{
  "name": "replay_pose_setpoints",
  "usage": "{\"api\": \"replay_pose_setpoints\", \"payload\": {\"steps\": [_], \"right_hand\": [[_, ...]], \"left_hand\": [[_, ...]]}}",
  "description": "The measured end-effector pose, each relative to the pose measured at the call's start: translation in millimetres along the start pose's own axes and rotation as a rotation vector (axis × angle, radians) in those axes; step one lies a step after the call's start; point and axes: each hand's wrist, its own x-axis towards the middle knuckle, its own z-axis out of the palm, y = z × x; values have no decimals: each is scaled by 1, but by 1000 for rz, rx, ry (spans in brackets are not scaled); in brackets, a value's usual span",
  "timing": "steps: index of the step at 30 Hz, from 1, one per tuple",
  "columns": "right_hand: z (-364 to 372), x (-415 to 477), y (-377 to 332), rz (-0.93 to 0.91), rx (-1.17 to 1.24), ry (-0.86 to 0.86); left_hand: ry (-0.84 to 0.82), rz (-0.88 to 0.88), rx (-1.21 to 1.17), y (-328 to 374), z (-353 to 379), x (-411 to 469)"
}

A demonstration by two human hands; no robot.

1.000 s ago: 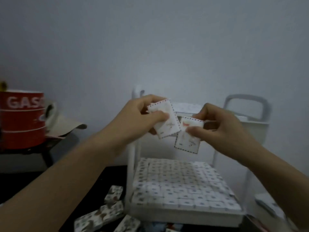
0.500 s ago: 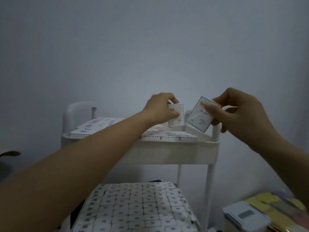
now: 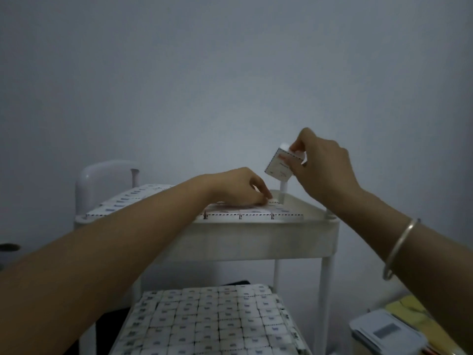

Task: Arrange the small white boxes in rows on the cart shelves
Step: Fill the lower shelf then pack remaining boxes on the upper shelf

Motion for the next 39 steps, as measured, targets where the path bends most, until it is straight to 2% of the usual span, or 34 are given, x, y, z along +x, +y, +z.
{"api": "replay_pose_setpoints", "payload": {"steps": [2, 5, 7, 9, 11, 15, 20, 22, 24, 27, 30, 32, 35, 39], "right_hand": [[13, 6, 0, 8, -93, -104], [25, 12, -1, 37, -138, -286], [29, 15, -1, 62, -39, -424], [30, 16, -1, 104, 124, -578], [31, 16, 1, 115, 175, -699], [39, 13, 1, 7, 25, -768], [44, 12, -1, 61, 102, -859], [40, 11, -4, 64, 93, -865], [34, 9, -11, 48, -15, -821], [26, 2, -30, -24, -50, -571], [17, -22, -70, -148, 144, -232], [13, -51, -111, -230, 303, -106], [18, -99, -180, -319, 554, -153], [52, -154, -267, -476, 753, -379]], "left_hand": [[-10, -8, 8, 0, 2, -2], [32, 4, 177, 2, 2, -4], [38, 14, 181, 1, 0, -7], [66, 32, 78, -2, -3, -13], [146, 50, -4, -5, -9, -21], [284, 74, -72, -15, -19, -37], [347, 68, -62, -31, -19, -62], [423, 71, -44, -33, -19, -74], [520, 89, -6, -32, -20, -88], [637, 130, 47, -28, -20, -117], [690, 224, 118, -31, -14, -167], [668, 254, 152, -40, -5, -211], [629, 125, 165, -73, 21, -281], [595, -281, 197, -147, 63, -386]]}}
